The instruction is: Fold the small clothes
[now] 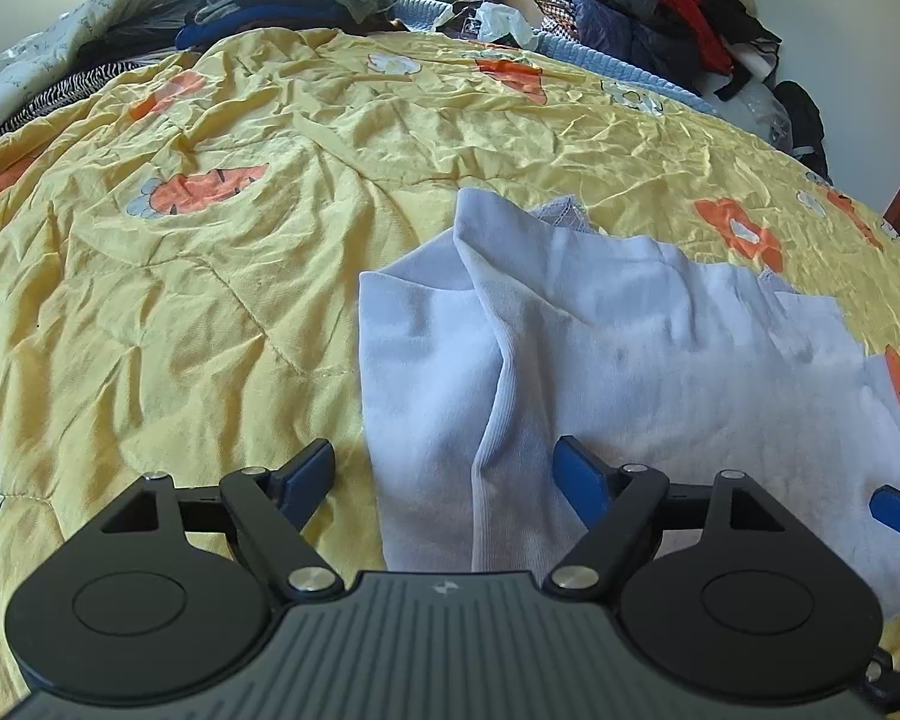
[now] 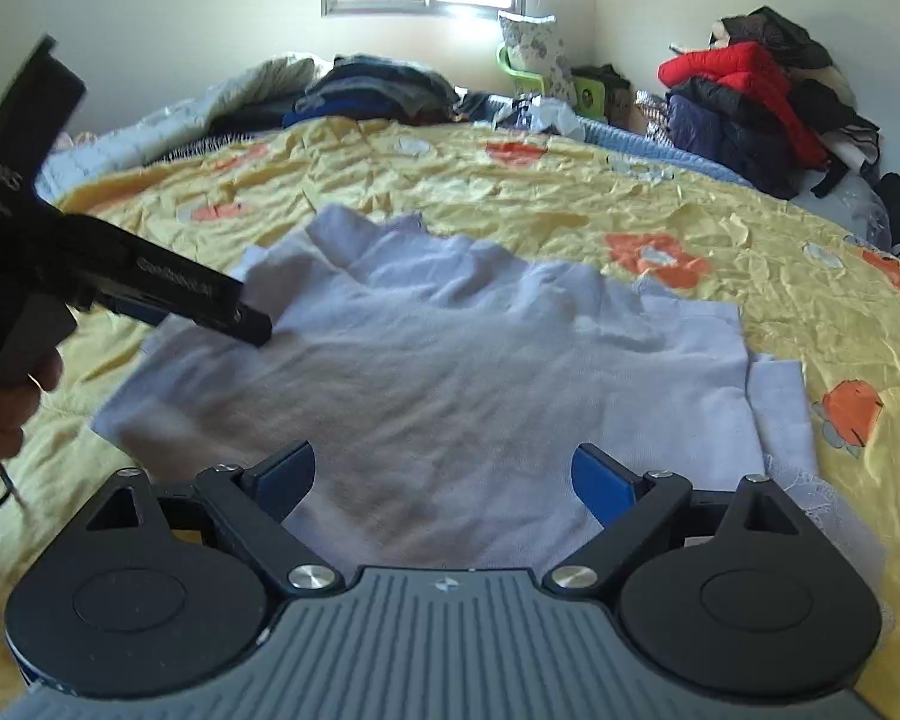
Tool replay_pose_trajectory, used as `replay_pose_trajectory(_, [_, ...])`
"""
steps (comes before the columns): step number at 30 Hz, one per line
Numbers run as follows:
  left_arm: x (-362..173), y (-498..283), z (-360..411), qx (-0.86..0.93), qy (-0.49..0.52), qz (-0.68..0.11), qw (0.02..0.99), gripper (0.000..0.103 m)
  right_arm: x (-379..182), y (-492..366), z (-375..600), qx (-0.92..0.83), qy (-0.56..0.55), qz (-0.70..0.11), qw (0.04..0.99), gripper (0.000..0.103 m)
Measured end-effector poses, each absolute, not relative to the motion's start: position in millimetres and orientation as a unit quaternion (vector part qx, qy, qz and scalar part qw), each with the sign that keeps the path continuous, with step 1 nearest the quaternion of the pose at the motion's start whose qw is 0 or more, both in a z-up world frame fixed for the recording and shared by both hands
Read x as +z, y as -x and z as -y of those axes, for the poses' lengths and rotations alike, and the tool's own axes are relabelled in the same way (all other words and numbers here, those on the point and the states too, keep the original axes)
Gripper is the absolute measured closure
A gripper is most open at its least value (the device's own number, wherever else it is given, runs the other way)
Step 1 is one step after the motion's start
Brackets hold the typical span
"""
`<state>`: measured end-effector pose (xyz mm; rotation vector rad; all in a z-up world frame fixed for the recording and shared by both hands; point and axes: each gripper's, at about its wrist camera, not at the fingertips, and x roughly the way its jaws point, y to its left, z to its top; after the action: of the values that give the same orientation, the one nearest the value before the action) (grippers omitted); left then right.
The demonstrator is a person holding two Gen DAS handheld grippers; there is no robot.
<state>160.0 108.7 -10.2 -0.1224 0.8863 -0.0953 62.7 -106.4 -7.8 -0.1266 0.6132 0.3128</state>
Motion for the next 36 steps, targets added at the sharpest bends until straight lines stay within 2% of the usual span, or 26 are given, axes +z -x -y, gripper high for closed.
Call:
replay_pose_trajectory(7, [-8,-157,-114,-0.054,0.066,-0.429,0.899,0.022,-9,-40,68,0.163,0.159,-0.257,0.939,0.012])
replay_pose_trajectory(13, [-2,-165,-150,-0.053,0.121,-0.419,0.898,0.022,-22,-25,45,0.171,0.229,-0.251,0.925,0.012])
replay_pose_trajectory(14, [-3,-168,-160,-0.049,0.135,-0.42,0.896,0.018,-25,-22,42,0.173,0.242,-0.25,0.921,0.012])
replay_pose_trajectory(17, [-8,-176,-186,-0.062,0.192,-0.432,0.879,0.017,-31,-17,32,0.174,0.271,-0.244,0.915,0.012])
replay_pose_trajectory(19, [-11,-181,-196,-0.086,0.222,-0.434,0.869,0.011,-32,-17,26,0.168,0.279,-0.236,0.916,0.012])
replay_pose_trajectory(22, [-14,-192,-194,-0.142,0.246,-0.448,0.847,0.008,-33,-21,17,0.152,0.289,-0.231,0.917,0.012])
replay_pose_trajectory(24, [-16,-199,-188,-0.17,0.256,-0.451,0.838,0.002,-38,-22,9,0.136,0.31,-0.217,0.916,0.012])
replay_pose_trajectory(32, [-32,-233,-175,-0.246,0.331,-0.44,0.798,0.0,-49,-33,-29,0.114,0.38,-0.167,0.903,0.012])
replay_pose_trajectory(33, [-35,-237,-175,-0.25,0.348,-0.439,0.79,0.0,-49,-35,-33,0.115,0.382,-0.164,0.902,0.013])
replay_pose_trajectory(36, [-43,-247,-179,-0.253,0.393,-0.424,0.776,0.001,-51,-43,-43,0.126,0.385,-0.167,0.899,0.034])
